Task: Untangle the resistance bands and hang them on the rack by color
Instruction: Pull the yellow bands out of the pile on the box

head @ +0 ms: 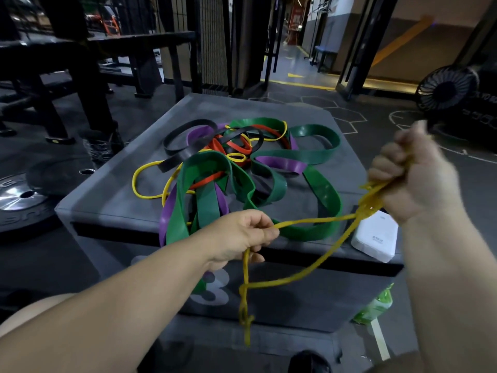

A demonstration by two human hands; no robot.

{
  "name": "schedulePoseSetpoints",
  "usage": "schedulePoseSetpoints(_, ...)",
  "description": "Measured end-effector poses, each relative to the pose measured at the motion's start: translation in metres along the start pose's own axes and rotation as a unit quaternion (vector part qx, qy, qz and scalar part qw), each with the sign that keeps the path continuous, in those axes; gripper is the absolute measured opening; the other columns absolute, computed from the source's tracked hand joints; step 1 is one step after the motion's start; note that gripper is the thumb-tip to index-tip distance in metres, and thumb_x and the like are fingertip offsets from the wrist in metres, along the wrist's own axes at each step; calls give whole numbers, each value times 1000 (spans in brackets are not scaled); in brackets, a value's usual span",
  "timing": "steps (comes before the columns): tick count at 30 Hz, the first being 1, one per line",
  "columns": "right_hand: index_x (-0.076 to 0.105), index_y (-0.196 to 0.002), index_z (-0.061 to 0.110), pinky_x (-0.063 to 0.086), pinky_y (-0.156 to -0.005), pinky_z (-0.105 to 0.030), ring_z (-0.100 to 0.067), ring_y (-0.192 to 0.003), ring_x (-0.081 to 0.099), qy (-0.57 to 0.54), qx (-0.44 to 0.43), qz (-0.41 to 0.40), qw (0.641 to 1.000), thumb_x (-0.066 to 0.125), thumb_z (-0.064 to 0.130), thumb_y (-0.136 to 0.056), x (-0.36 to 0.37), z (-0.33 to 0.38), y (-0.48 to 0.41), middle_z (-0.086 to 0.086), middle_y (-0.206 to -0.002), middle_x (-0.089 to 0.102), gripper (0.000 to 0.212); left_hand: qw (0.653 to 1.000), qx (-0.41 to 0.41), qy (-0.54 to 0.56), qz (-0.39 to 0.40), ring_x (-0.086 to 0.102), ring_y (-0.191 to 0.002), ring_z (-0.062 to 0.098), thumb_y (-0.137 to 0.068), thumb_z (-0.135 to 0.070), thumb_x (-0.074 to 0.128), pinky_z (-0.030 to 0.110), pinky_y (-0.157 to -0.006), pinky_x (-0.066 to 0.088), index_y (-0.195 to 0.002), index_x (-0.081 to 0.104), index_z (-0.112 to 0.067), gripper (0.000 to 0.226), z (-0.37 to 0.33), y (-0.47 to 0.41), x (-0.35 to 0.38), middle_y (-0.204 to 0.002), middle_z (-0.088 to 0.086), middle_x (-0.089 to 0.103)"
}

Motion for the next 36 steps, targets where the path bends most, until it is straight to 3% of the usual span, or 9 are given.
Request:
schedulePoseSetpoints(6,47,-75,19,32,-46,-20,-8,-45,40,292,183,105,933,52,25,-98,22,-69,32,2,-60,47,24,994,72,-75,33,55,-62,7,-94,-18,59,27,-70,52,-82,67,-19,15,-11,6,13,-69,-5,58)
schedulePoseSetpoints(10,52,-79,4,39,-48,-25,-16,-48,47,343,213,185,896,50,28,-99,35,-97,55,-7,-57,49,31,990,99,-95,31,54,-61,8,-97,-20,55,27,-65,49,-83,66,-18,17,-20,10,12,-64,-4,56)
schedulePoseSetpoints(14,63,-81,-1,49,-67,-30,-23,-63,56,332,257,240,875,45,42,-99,44,-108,66,-14,-65,60,50,985,133,-110,1,47,-53,5,-95,-18,58,14,-46,35,-88,61,-12,9,-26,10,8,-65,-2,55)
schedulePoseSetpoints(17,62,-70,7,44,-54,-24,-16,-52,49,361,257,248,862,40,45,-99,46,-107,69,-5,-55,55,53,988,131,-80,15,55,-51,1,-94,-9,58,9,-45,36,-94,57,-11,3,-29,11,7,-70,2,64)
schedulePoseSetpoints(20,52,-81,9,33,-42,-21,-13,-44,33,354,278,238,861,43,52,-94,43,-104,66,-2,-53,38,46,987,135,-82,-12,52,-61,14,-92,-5,59,18,-49,37,-101,52,-8,12,-29,10,0,-85,11,63)
schedulePoseSetpoints(25,41,-71,14,19,-36,-17,-9,-40,16,361,318,275,833,50,63,-75,37,-97,65,2,-50,24,50,966,205,-129,-94,58,-69,11,-89,-3,63,25,-61,49,-88,47,-14,20,-35,7,-15,-85,6,60)
schedulePoseSetpoints(28,42,-72,13,19,-36,-15,-9,-40,18,364,351,335,795,53,76,-76,33,-101,69,1,-50,34,64,949,267,-127,-114,61,-69,19,-86,-9,68,30,-62,52,-83,50,-20,22,-35,6,-13,-82,4,61)
schedulePoseSetpoints(31,40,-67,13,23,-35,-13,-6,-37,23,306,379,409,772,69,78,-57,35,-103,74,1,-51,39,72,941,292,-126,-120,64,-79,27,-75,-36,71,39,-70,54,-82,56,-34,16,-33,6,-10,-85,-3,63)
schedulePoseSetpoints(36,49,-61,19,27,-35,-11,2,-28,27,176,418,439,775,76,59,-70,33,-97,70,6,-44,40,50,943,285,-127,-116,60,-81,3,-74,-57,60,19,-73,47,-87,62,-31,29,-30,3,-8,-83,-15,64)
Point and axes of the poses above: each hand's wrist, its own y-axis away from the middle knuckle, its own x-axis out of the palm, z = x × y, the point moved 2 cm from there along -y, towards the middle knuckle
